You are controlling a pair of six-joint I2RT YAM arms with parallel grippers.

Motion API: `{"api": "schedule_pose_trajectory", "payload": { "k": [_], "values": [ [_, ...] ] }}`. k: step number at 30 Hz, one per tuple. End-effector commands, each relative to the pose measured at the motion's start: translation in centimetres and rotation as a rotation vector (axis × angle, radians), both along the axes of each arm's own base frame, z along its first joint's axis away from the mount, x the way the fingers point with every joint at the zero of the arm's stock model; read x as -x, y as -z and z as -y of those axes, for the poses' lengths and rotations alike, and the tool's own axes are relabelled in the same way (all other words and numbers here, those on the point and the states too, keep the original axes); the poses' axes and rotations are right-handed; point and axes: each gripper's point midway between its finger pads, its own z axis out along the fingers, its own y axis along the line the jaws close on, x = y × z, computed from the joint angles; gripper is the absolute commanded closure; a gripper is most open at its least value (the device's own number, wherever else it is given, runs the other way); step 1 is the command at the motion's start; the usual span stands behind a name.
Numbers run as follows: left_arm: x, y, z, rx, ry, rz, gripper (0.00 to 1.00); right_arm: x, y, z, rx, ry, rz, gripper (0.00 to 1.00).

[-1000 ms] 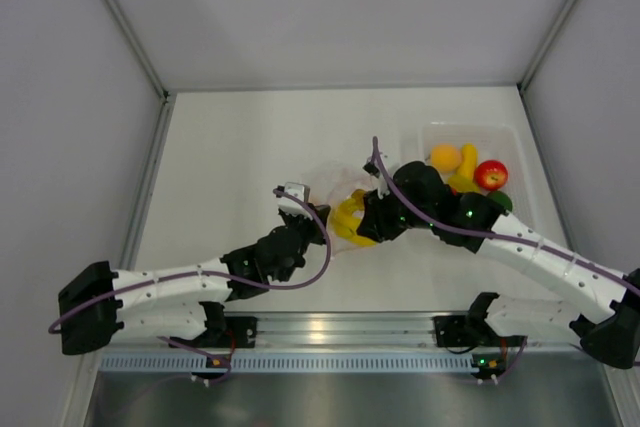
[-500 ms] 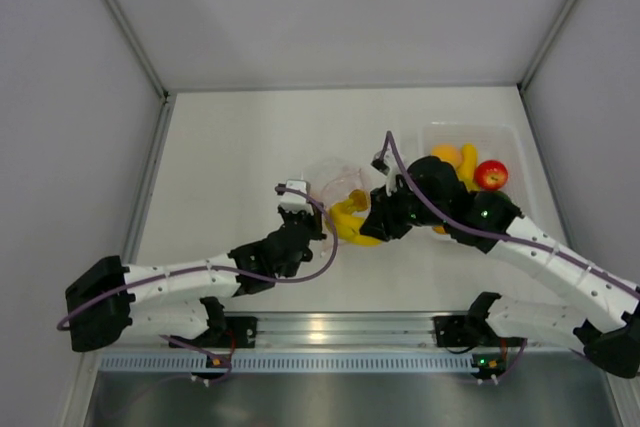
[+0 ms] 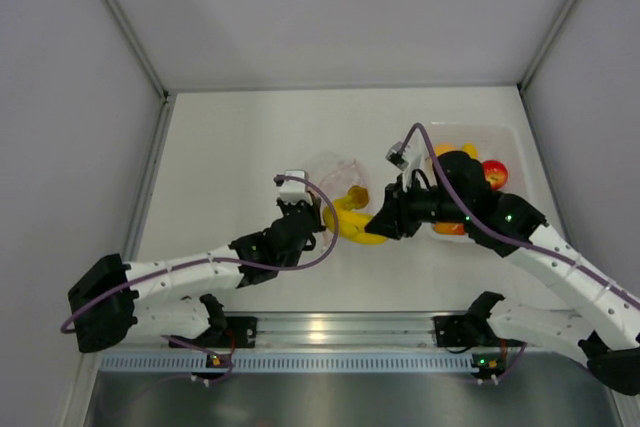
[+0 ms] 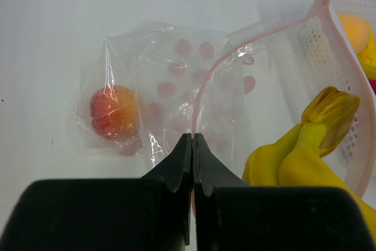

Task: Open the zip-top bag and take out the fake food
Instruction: Pick up the fake fruit from the zipper food storage bag.

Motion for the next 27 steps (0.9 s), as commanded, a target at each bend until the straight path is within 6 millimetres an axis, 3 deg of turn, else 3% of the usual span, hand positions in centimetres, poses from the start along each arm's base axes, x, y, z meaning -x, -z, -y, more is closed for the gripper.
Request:
{"api": "schedule_pose_trajectory", "payload": {
  "k": [1,9,13,15,22,27],
  "values": [
    [-0.1,-1.5,1.5,0.054,0.045,0.001,1.0,0.9,-4.5,-1.6,-0.165,-0.117,0.063,1.0],
    [0.0,-2.1,1.0,0.078,0.034,0.009,1.0,1.4,-7.3,-1.6,-0.258,-0.155,0.089,1.0],
    [0.3,-2.4,1.3,0.12,0.055,-0.004,1.0,-1.6,-4.2,-0.8,-0.12,-0.007,0.068,1.0],
    [0.2,-2.5,1.7,0.121,0.062,-0.007,1.0,-2.0,-3.2,-1.0,-0.114,-0.002,0.061,1.0],
    [0.1,-2.5,2.0,0.125,0.076,-0.027,1.0,-1.0,-5.4,-0.8,-0.198,-0.085,0.111,1.0],
    [1.0,-3.6,2.6,0.171,0.146,-0.026,1.0,-1.1,-5.2,-0.4,-0.217,-0.118,0.097,1.0]
  ]
}}
